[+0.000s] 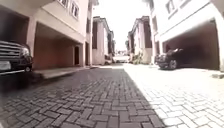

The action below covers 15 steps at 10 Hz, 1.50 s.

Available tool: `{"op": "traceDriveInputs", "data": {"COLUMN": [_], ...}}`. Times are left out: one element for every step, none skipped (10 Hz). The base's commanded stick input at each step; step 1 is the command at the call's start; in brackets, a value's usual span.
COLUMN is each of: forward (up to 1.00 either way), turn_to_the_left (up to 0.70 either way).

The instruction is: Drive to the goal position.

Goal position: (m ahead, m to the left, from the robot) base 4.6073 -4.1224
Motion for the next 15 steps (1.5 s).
{"op": "traceDriveInputs", "data": {"forward": [0.50,0.50,0.50,0.50,0.50,0.50,0.50,0.50,0.50,0.50,0.50,0.50,0.50,0.50,0.50], "turn_to_the_left": [0.00,0.00,0.00,0.00,0.00,0.00,0.00,0.00,0.00,0.00,0.00,0.00,0.00,0.00,0.00]}}
